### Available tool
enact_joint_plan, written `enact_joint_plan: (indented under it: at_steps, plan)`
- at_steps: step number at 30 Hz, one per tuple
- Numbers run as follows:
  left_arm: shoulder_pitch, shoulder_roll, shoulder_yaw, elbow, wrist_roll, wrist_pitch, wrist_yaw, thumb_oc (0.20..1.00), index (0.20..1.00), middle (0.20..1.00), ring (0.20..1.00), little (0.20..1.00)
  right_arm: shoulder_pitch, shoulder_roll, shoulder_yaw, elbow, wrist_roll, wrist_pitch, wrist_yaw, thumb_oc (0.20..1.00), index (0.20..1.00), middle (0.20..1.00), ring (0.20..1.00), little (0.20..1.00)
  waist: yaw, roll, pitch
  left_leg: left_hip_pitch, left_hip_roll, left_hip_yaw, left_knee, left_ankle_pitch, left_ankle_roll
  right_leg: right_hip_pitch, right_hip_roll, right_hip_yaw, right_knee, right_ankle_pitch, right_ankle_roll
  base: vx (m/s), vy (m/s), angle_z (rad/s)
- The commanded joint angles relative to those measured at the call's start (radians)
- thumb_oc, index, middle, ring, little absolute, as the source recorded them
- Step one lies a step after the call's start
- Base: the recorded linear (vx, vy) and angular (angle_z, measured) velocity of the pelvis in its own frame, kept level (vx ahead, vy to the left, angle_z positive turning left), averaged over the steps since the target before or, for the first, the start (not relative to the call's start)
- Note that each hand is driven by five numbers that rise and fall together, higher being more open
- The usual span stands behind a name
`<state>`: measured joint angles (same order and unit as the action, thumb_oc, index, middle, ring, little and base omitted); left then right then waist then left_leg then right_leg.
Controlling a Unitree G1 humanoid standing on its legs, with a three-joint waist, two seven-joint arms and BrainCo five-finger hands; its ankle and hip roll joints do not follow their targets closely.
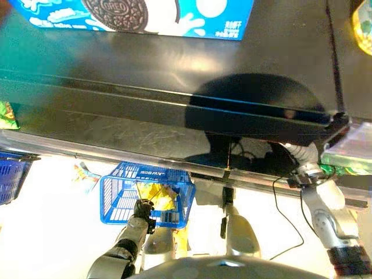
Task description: Pick up the snacks into the basket
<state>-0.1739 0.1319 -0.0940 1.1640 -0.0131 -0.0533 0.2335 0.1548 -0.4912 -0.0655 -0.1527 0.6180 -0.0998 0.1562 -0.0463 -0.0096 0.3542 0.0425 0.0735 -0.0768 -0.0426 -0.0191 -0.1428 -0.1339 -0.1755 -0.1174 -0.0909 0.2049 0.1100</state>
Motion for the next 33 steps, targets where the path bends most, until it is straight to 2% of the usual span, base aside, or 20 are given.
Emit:
enact_joint_plan:
  at_steps: [1,3,6,8,11,15,18,19,27,30,32,33]
  plan:
    - [0.038,-0.007,-0.001,0.075,0.016,0.008,-0.023,0.2,0.2,0.2,0.2,0.2,0.0,-0.075,-0.088,-0.197,0.021,-0.05,0.082,0.2,0.2,0.2,0.2,0.2,-0.01,0.002,-0.105,-0.054,-0.066,0.044,-0.045,0.033,0.086,-0.059,0.021,0.035,0.094,-0.07,0.038,0.0,0.0,0.0]
    - [0.039,-0.007,-0.001,0.077,0.015,0.006,-0.025,0.2,0.2,0.2,0.2,0.2,0.012,-0.077,-0.084,-0.194,0.033,-0.043,0.095,0.2,0.2,0.2,0.2,0.2,-0.011,0.002,-0.11,-0.051,-0.065,0.045,-0.045,0.032,0.086,-0.054,0.022,0.035,0.094,-0.072,0.038,0.02,-0.001,-0.01]
    - [0.044,-0.005,0.006,0.086,0.029,0.006,-0.055,0.2,0.2,0.2,0.2,0.2,0.057,-0.14,-0.095,-0.21,0.015,-0.012,0.16,0.2,0.2,0.2,0.2,0.2,-0.02,0.001,-0.138,-0.032,-0.06,0.051,-0.045,0.025,0.082,-0.038,0.028,0.039,0.095,-0.081,0.036,0.04,-0.01,-0.07]
    - [0.047,-0.006,0.001,0.089,0.034,0.003,-0.065,0.2,0.2,0.2,0.2,0.2,0.079,-0.161,-0.076,-0.204,0.032,0.005,0.194,0.2,0.2,0.2,0.2,0.2,-0.023,0.002,-0.15,-0.024,-0.058,0.051,-0.045,0.022,0.081,-0.03,0.029,0.042,0.097,-0.085,0.036,0.04,-0.011,-0.11]
    - [0.051,-0.008,-0.005,0.094,0.043,0.002,-0.083,0.2,0.2,0.2,0.2,0.2,0.113,-0.202,-0.038,-0.191,-0.019,0.024,0.232,0.2,0.2,0.2,0.2,0.2,-0.027,0.003,-0.168,-0.014,-0.056,0.051,-0.045,0.02,0.079,-0.019,0.029,0.04,0.097,-0.089,0.037,0.02,-0.005,-0.03]
    - [0.055,-0.016,-0.001,0.102,0.04,0.008,-0.094,0.2,0.2,0.2,0.2,0.2,0.141,-0.231,-0.007,-0.146,-0.118,0.034,0.232,0.2,0.2,0.2,0.2,0.2,-0.031,0.006,-0.183,-0.006,-0.053,0.051,-0.045,0.018,0.077,-0.009,0.029,0.038,0.097,-0.093,0.037,0.01,-0.006,-0.02]
    - [0.054,-0.018,0.012,0.115,0.018,0.009,-0.092,0.2,0.2,0.2,0.2,0.2,0.157,-0.208,0.029,-0.08,-0.137,0.042,0.231,0.2,0.2,0.2,0.2,0.2,-0.03,0.006,-0.192,-0.007,-0.053,0.048,-0.045,0.02,0.075,-0.003,0.029,0.032,0.092,-0.091,0.038,0.0,0.0,0.0]
    - [0.056,-0.018,0.028,0.12,-0.001,0.013,-0.092,0.2,0.2,0.2,0.2,0.2,0.157,-0.206,0.052,-0.051,-0.194,0.039,0.227,0.2,0.2,0.2,0.2,0.2,-0.028,0.005,-0.196,-0.006,-0.052,0.048,-0.045,0.02,0.075,0.001,0.029,0.028,0.088,-0.091,0.038,0.0,0.0,0.0]
    - [0.054,0.006,0.112,0.136,-0.09,0.015,-0.08,0.2,0.2,0.2,0.2,0.2,0.195,-0.242,0.086,-0.008,-0.246,0.047,0.258,0.2,0.2,0.2,0.2,0.2,-0.023,-0.003,-0.203,0.001,-0.054,0.043,-0.045,0.014,0.075,0.013,0.026,0.02,0.082,-0.09,0.042,0.01,-0.001,0.01]
    - [0.037,0.036,0.15,0.094,-0.172,0.0,-0.067,0.2,0.2,0.2,0.2,0.2,0.16,-0.293,0.137,0.103,-0.412,0.028,0.213,0.2,0.2,0.2,0.2,0.2,-0.017,-0.007,-0.195,-0.003,-0.054,0.045,-0.045,0.015,0.073,0.009,0.026,0.023,0.076,-0.085,0.045,0.0,0.0,0.0]
    - [0.03,0.044,0.148,0.073,-0.188,-0.005,-0.064,0.2,0.2,0.2,0.2,0.2,0.14,-0.302,0.155,0.134,-0.442,0.026,0.206,0.2,0.2,0.2,0.2,0.2,-0.017,-0.006,-0.189,-0.005,-0.053,0.044,-0.045,0.016,0.072,0.008,0.026,0.022,0.075,-0.083,0.046,-0.03,0.0,0.0]
    - [0.01,0.061,0.132,0.016,-0.217,-0.018,-0.056,0.2,0.2,0.2,0.2,0.2,0.098,-0.302,0.2,0.182,-0.483,0.03,0.193,0.2,0.2,0.2,0.2,0.2,-0.013,-0.006,-0.173,-0.014,-0.053,0.04,-0.045,0.021,0.072,0.003,0.025,0.02,0.071,-0.078,0.047,-0.07,0.0,0.0]
